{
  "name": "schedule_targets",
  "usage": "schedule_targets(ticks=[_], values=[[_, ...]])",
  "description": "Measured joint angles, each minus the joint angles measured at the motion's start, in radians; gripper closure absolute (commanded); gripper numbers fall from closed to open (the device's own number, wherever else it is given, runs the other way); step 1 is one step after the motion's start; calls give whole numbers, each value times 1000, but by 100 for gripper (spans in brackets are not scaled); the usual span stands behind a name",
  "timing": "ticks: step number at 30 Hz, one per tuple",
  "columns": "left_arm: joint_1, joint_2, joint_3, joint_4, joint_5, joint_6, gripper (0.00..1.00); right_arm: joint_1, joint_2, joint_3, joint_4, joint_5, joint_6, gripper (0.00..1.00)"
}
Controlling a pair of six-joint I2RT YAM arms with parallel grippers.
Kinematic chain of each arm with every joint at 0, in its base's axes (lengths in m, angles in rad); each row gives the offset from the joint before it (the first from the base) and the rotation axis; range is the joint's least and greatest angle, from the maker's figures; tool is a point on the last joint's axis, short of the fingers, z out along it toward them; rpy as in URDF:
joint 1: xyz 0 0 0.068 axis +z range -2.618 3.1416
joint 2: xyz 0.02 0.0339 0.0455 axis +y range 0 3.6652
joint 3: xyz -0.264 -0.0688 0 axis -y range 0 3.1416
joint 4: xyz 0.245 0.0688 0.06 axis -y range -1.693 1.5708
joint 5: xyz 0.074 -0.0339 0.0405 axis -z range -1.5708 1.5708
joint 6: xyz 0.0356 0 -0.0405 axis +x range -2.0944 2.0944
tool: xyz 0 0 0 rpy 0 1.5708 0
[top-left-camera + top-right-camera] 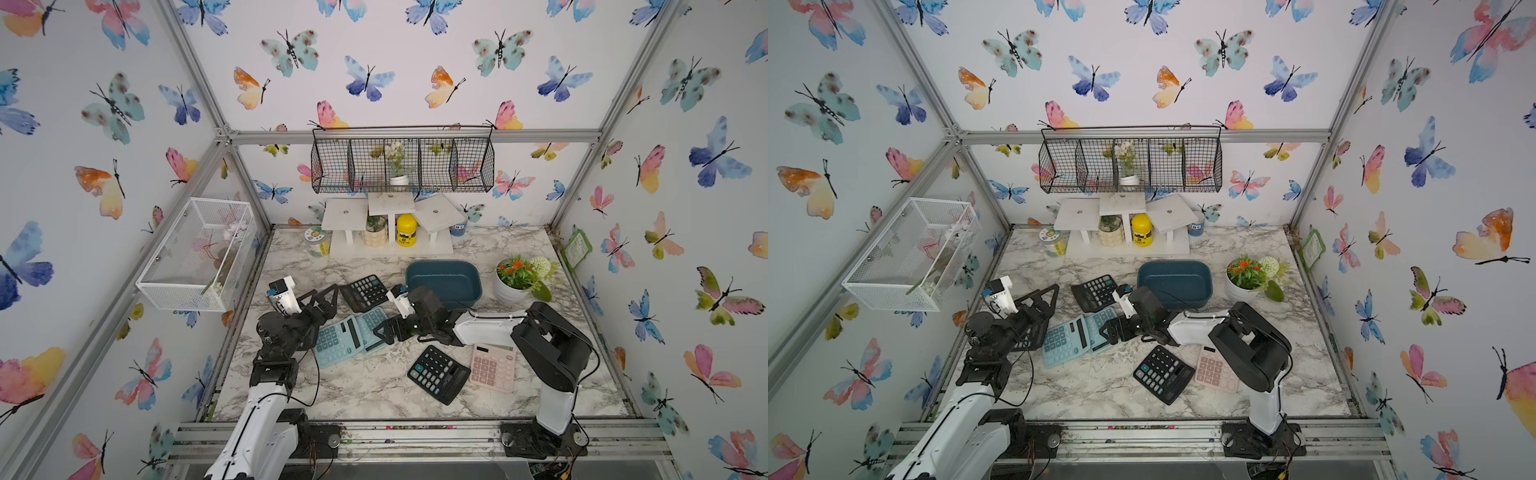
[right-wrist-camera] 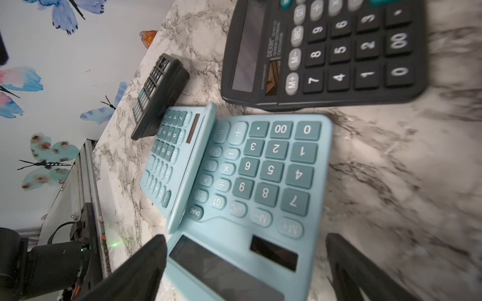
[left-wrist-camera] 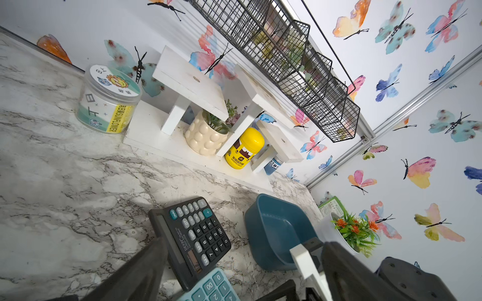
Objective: Put the calculator in the storage box
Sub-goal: Move the calculator to the center of the board, then move the storage box to the center of the board.
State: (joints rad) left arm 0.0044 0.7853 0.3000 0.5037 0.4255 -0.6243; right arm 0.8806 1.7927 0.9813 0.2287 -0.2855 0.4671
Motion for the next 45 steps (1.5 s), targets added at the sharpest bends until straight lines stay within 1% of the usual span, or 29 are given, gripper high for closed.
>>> schedule_targets(ticks=[4,7,10,13,15,17,22,26,30,35,41,45], values=[[0,3,0,0,0,0,1,-32,-181,-11,-90,113,-26,1],[-2,17,0,0,2,0,1,-80,-287,-16,-157,203,-45,0],[-14,48,3,0,8,-2,1,-165,-369,-59,-201,253,-52,4],[-39,104,26,-1,28,-7,1,-269,-416,-113,-247,287,-57,7],[-66,152,58,-2,37,-8,1,-334,-421,-129,-282,309,-64,9],[-113,209,105,-14,40,-2,1,-392,-421,-134,-314,321,-70,10],[-287,352,251,-84,-3,45,1,-520,-422,-142,-348,342,-84,11],[-376,435,323,-121,-39,74,1,-603,-423,-173,-359,343,-87,10],[-397,501,362,-146,-56,85,1,-668,-409,-185,-367,345,-90,10],[-406,546,392,-165,-66,87,1,-724,-366,-183,-346,345,-98,10],[-412,568,398,-167,-66,91,1,-740,-248,-126,-312,337,-114,11],[-412,572,399,-168,-67,94,1,-740,-196,-99,-272,293,-121,12]])
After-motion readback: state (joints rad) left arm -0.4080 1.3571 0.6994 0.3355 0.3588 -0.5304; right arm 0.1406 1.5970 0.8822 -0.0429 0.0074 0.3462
